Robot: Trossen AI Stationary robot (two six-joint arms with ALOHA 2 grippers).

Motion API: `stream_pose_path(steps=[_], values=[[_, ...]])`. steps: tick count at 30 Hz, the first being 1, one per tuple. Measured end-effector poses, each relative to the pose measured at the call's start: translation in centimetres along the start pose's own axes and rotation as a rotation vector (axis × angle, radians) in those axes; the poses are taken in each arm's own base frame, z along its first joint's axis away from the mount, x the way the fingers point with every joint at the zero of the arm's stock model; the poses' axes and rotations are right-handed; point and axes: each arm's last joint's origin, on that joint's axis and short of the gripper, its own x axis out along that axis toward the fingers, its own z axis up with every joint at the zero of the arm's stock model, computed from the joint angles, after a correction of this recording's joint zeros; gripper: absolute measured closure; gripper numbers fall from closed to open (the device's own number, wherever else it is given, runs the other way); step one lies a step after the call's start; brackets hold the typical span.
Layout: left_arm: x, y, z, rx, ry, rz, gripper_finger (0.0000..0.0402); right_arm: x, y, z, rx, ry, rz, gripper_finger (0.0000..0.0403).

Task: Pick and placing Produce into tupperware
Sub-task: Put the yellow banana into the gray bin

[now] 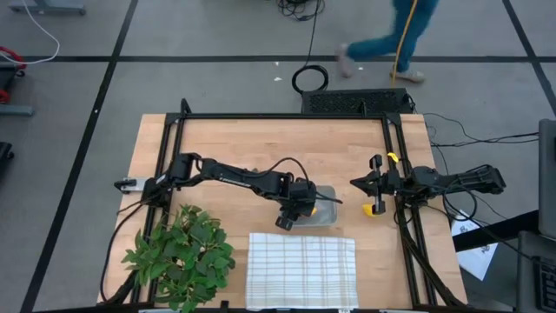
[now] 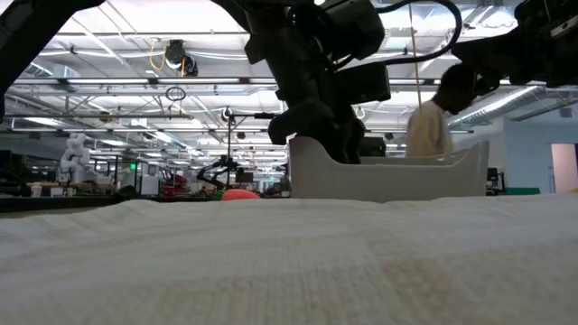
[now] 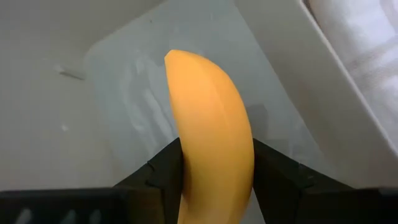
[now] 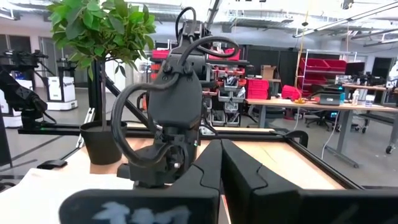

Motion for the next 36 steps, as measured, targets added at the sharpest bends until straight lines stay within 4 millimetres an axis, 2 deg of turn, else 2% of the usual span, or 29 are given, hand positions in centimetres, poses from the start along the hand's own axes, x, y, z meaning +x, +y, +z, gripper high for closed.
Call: stream_pose_path(steps=[4,11,17,26,36], values=[[0.0,0.0,0.0,0.013,-0.004,-0.009,0.0243,0.0,0.0,0.0,-0.001,0.000,0.000,0.0403],[0.0,-0.6,0.4,0.189,-0.031,-0.033,0.0243,0.0,0.0,0.0,-0.003,0.000,0.000,0.0403],[0.0,-0.7,0.8,0.243,-0.069,-0.020,0.0243,0.0,0.0,0.0,-0.003,0.001,0.000,0.0403],[0.0,-0.4,0.7,0.041,-0.077,-0.055,0.0243,0.0,0.0,-0.1,-0.004,0.008,0.001,0.0403],[-0.2,-1.0,1.2,-0.032,-0.051,-0.017,0.0243,0.0,0.0,-0.1,-0.008,0.008,0.001,0.0403]])
